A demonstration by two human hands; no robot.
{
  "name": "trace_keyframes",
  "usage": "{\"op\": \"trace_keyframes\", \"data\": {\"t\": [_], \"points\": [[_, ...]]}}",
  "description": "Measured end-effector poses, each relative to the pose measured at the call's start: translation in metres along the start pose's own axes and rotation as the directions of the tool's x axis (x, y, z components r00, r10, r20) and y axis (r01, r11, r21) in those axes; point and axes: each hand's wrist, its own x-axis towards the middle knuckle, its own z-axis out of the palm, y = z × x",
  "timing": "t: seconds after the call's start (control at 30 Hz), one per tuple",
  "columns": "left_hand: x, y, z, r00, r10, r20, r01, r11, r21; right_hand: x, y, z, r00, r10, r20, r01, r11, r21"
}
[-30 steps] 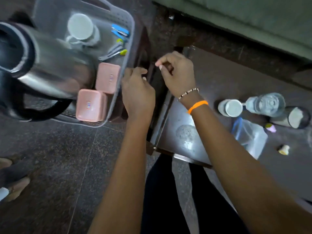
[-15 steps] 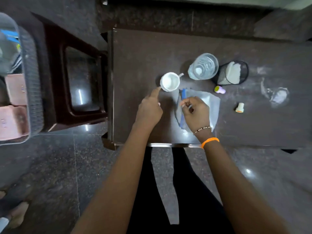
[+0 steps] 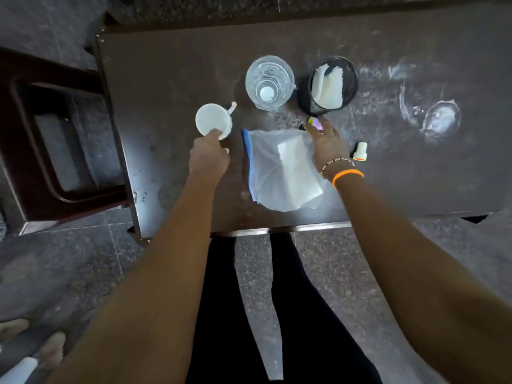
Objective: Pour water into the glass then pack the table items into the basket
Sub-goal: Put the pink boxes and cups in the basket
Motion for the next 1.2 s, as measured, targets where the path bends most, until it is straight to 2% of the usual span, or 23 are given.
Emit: {"op": "trace_keyframes", "data": {"t": [0.2,0.33,0.43,0.53,0.6,0.7,0.8,1.03,1.2], "points": [[0.006,0.003,0.000,0.981,-0.112,-0.161,0.095,0.990,-0.106,0.006,0.007,0.002,0.996,-0.068,-0.050,0.065,0.996,-0.059],[-0.007,0.006,-0.005,0.965,-0.114,-0.235,0.080,0.985,-0.153,-0.009,0.002,0.002,0.976,-0.055,-0.209,0.063,0.997,0.033],[-0.023,0.001,-0.013,0.950,-0.125,-0.286,0.052,0.967,-0.250,-0.024,-0.012,0.003,0.947,-0.095,-0.307,0.114,0.993,0.044],[-0.039,-0.012,-0.024,0.935,-0.182,-0.304,0.053,0.921,-0.387,-0.039,-0.032,0.006,0.929,-0.127,-0.347,0.187,0.972,0.145],[-0.050,-0.023,-0.032,0.931,-0.205,-0.303,0.055,0.897,-0.439,-0.046,-0.049,0.008,0.937,-0.141,-0.320,0.222,0.947,0.231],[-0.067,-0.045,-0.048,0.924,-0.233,-0.304,0.058,0.870,-0.490,-0.053,-0.087,0.010,0.941,-0.208,-0.265,0.296,0.886,0.356],[-0.085,-0.070,-0.068,0.905,-0.271,-0.327,0.064,0.849,-0.524,-0.058,-0.136,0.009,0.925,-0.291,-0.244,0.370,0.835,0.406],[-0.110,-0.153,-0.151,0.799,-0.457,-0.390,0.102,0.743,-0.661,-0.058,-0.289,0.002,0.847,-0.499,-0.183,0.517,0.693,0.502],[-0.098,-0.224,-0.223,0.724,-0.500,-0.475,0.116,0.767,-0.631,-0.048,-0.404,0.008,0.784,-0.575,-0.232,0.600,0.608,0.521]]}}
